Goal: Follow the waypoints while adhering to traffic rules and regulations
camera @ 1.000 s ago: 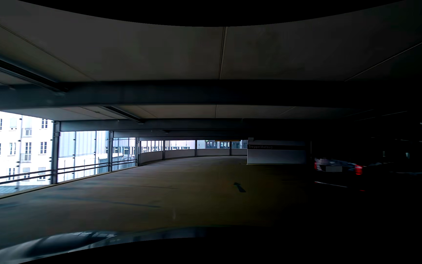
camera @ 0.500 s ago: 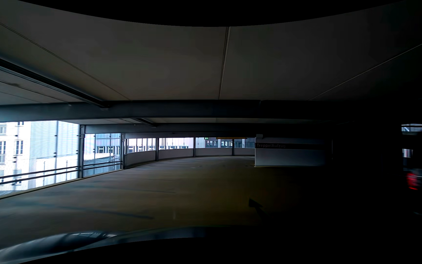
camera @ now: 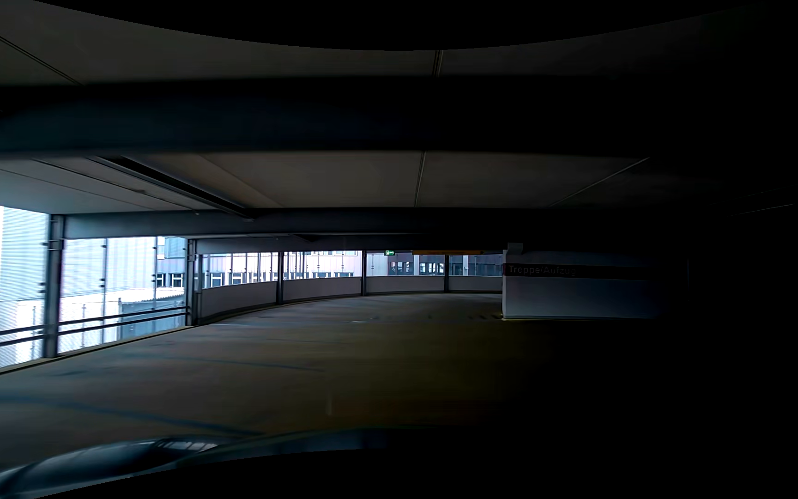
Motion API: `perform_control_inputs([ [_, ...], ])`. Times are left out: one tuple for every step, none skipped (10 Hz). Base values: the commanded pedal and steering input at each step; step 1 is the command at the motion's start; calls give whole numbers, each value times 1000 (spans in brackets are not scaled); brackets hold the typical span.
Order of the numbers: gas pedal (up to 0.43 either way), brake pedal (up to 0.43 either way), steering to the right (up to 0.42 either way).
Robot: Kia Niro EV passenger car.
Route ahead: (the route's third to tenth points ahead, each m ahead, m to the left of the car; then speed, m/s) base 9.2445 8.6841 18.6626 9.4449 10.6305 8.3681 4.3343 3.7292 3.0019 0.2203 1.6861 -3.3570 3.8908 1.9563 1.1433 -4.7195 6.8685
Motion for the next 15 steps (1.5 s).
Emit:
perform_control_inputs([
  [0,171,2],
  [0,195,2],
  [0,195,3],
  [0,195,4],
  [0,189,8],
  [0,189,12],
  [0,189,14],
  [0,189,14],
  [0,189,15],
  [0,189,20],
  [0,183,25],
  [0,165,31],
  [0,165,43],
  [0,165,61],
  [0,37,78],
])
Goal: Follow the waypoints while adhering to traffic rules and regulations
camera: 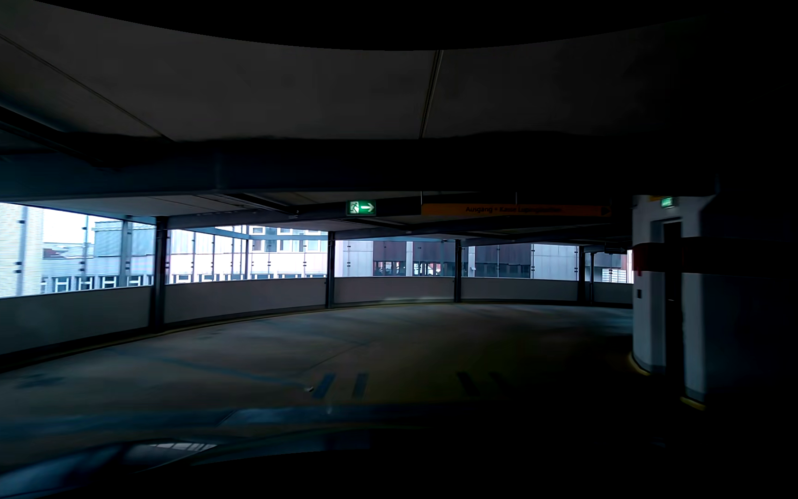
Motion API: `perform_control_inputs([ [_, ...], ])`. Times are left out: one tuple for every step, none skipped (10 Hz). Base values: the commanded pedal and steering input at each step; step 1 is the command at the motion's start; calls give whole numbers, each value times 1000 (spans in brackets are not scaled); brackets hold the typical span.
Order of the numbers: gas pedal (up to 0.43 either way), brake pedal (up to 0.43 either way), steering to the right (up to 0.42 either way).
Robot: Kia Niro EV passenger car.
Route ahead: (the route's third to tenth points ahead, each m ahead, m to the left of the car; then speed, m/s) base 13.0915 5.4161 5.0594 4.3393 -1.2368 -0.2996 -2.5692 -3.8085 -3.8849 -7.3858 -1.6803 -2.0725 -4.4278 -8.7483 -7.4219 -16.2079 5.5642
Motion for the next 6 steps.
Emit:
perform_control_inputs([
  [0,0,91],
  [0,0,108],
  [0,0,126],
  [0,0,143],
  [0,0,163],
  [0,0,183],
])
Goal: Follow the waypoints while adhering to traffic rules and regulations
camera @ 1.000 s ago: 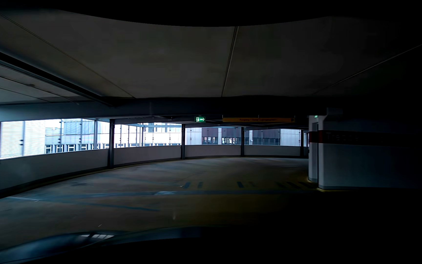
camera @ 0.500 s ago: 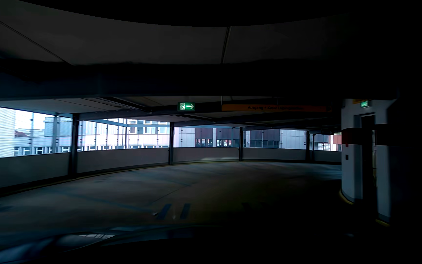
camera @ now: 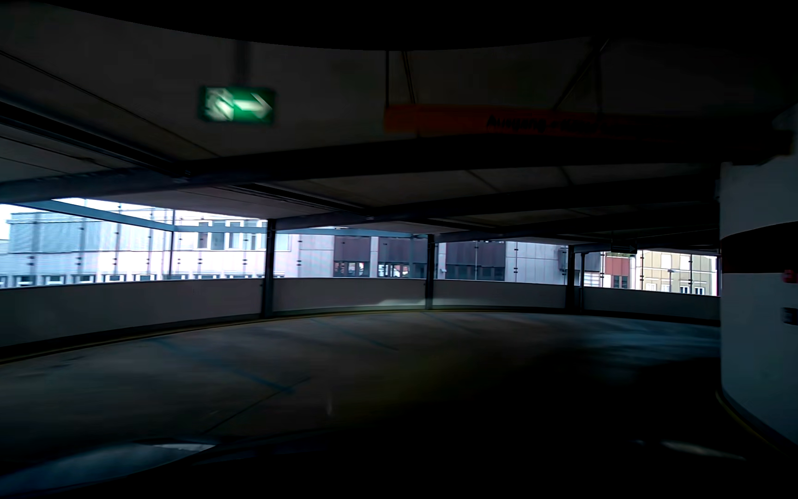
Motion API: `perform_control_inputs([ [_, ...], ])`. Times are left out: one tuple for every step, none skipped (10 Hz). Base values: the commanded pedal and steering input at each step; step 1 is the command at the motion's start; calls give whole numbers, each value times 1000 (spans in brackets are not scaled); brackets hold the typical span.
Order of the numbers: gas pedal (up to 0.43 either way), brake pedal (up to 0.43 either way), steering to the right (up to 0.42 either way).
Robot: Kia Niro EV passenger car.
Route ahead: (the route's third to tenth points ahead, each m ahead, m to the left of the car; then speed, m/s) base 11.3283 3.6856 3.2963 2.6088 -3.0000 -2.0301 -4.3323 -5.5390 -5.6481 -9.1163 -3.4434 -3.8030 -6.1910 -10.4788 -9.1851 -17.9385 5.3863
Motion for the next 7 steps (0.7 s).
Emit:
perform_control_inputs([
  [0,0,198],
  [0,0,215],
  [0,0,234],
  [0,0,253],
  [0,0,266],
  [0,0,283],
  [0,0,297],
])
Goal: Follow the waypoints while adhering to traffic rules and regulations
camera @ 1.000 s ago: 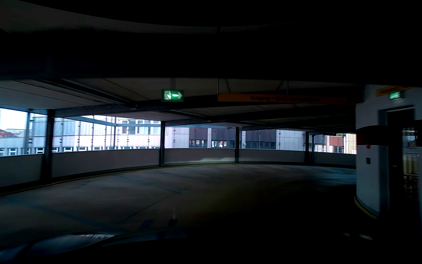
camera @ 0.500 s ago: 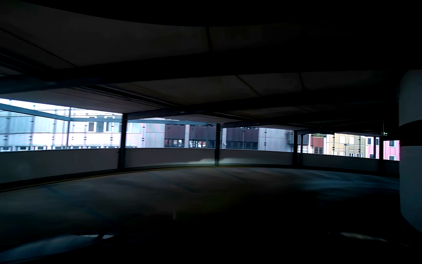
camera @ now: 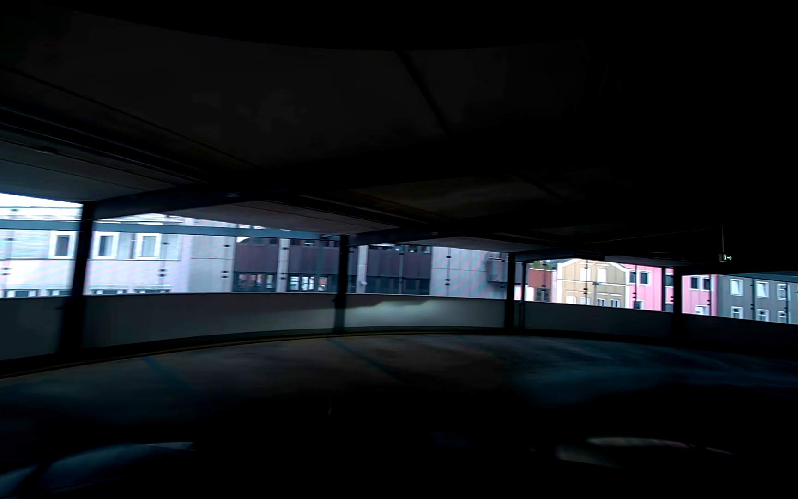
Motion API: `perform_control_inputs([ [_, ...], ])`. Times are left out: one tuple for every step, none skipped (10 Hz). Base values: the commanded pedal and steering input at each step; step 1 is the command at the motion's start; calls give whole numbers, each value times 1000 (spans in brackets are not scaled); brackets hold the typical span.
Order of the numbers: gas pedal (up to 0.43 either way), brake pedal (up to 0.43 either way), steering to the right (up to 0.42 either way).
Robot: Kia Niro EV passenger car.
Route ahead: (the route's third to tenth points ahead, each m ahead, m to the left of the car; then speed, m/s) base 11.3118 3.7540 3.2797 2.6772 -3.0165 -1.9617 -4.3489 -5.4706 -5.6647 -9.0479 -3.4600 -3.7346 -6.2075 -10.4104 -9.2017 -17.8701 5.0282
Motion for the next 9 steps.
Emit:
perform_control_inputs([
  [0,0,308],
  [0,0,320],
  [0,0,337],
  [0,0,353],
  [0,0,364],
  [0,0,378],
  [0,0,391],
  [0,0,408],
  [0,0,420],
])
